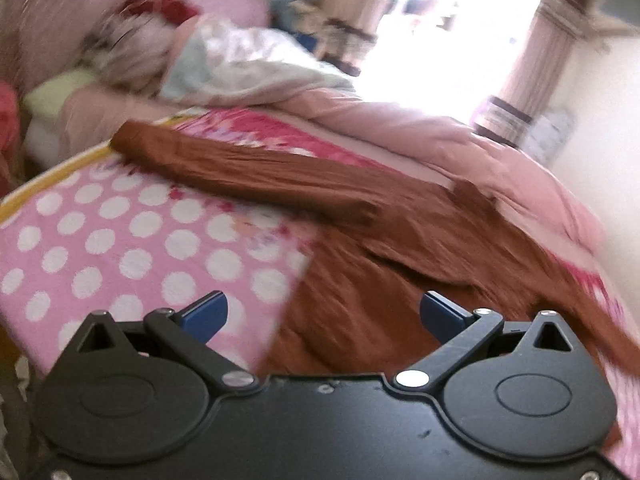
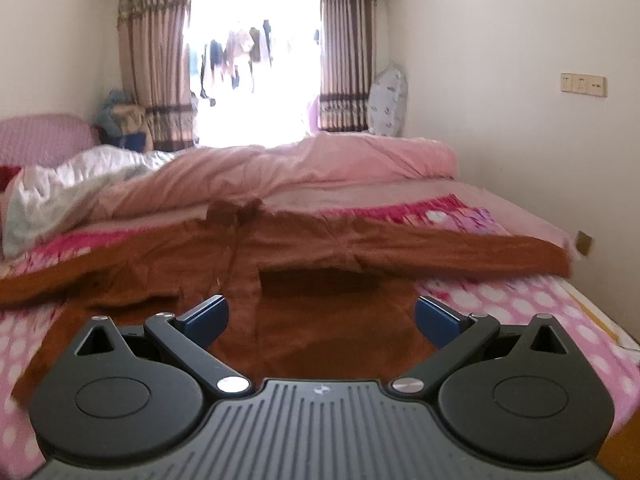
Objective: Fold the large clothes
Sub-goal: 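Grasp the brown jacket sleeve cuff with the left gripper and lift it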
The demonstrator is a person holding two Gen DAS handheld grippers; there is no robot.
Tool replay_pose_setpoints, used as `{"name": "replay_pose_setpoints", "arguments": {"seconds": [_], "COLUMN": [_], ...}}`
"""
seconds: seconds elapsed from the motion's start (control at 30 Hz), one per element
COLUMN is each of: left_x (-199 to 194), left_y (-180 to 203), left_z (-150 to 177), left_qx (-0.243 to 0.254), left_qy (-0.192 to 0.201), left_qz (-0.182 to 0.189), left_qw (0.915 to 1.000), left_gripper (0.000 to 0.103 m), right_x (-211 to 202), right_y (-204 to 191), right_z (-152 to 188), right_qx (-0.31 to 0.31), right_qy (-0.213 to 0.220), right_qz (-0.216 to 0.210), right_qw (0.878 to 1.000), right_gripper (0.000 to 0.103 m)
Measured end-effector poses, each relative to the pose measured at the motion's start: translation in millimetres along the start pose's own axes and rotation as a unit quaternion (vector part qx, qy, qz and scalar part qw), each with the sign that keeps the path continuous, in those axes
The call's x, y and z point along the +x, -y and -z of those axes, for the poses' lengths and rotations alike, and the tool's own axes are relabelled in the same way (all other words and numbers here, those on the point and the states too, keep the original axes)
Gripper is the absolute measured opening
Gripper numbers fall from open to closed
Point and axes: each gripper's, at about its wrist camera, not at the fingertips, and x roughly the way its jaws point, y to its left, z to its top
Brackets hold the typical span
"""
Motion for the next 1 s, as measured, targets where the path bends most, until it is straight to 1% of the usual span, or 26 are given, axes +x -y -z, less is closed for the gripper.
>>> {"name": "replay_pose_setpoints", "arguments": {"seconds": [0.07, 0.2, 0.3, 0.43, 0.5, 0.53, 0.57, 0.6, 0.67, 0.73, 0.8, 0.93, 1.0], "left_x": [22, 61, 89, 128, 151, 161, 172, 181, 196, 204, 207, 211, 213], "left_y": [-22, -72, -106, -151, -172, -185, -195, -202, -214, -225, -228, -235, -234], "left_z": [-20, -62, -90, -121, -129, -131, -134, -134, -137, -139, -143, -148, -150], "left_qx": [-0.034, -0.098, -0.145, -0.191, -0.229, -0.25, -0.272, -0.285, -0.301, -0.314, -0.32, -0.33, -0.328], "left_qy": [0.013, 0.045, 0.06, 0.09, 0.087, 0.08, 0.076, 0.074, 0.076, 0.084, 0.096, 0.098, 0.097], "left_qz": [-0.015, -0.024, -0.031, -0.062, -0.064, -0.062, -0.062, -0.068, -0.089, -0.091, -0.093, -0.096, -0.1], "left_qw": [0.9992, 0.9939, 0.9871, 0.9754, 0.9675, 0.9631, 0.9571, 0.9532, 0.9465, 0.9413, 0.9379, 0.934, 0.9344], "left_gripper": [0.103, 0.103, 0.103, 0.101, 0.089, 0.086, 0.078, 0.076, 0.076, 0.071, 0.062, 0.045, 0.028], "right_x": [22, 76, 111, 148, 165, 172, 179, 186, 200, 212, 222, 238, 245], "right_y": [-3, -18, -30, -47, -53, -55, -57, -59, -63, -67, -69, -69, -70], "right_z": [-4, -20, -30, -34, -33, -33, -32, -31, -28, -25, -23, -19, -16], "right_qx": [0.008, 0.009, -0.002, -0.015, -0.014, -0.014, -0.014, -0.015, -0.02, -0.026, -0.027, -0.025, -0.025], "right_qy": [0.01, -0.036, -0.048, -0.061, -0.071, -0.076, -0.081, -0.087, -0.098, -0.108, -0.116, -0.131, -0.136], "right_qz": [-0.018, -0.03, -0.032, -0.029, -0.029, -0.028, -0.027, -0.028, -0.027, -0.023, -0.02, -0.018, -0.015], "right_qw": [1.0, 0.999, 0.998, 0.998, 0.997, 0.997, 0.996, 0.996, 0.995, 0.994, 0.993, 0.991, 0.99], "right_gripper": [0.103, 0.103, 0.103, 0.103, 0.103, 0.103, 0.103, 0.103, 0.103, 0.103, 0.103, 0.103, 0.103]}}
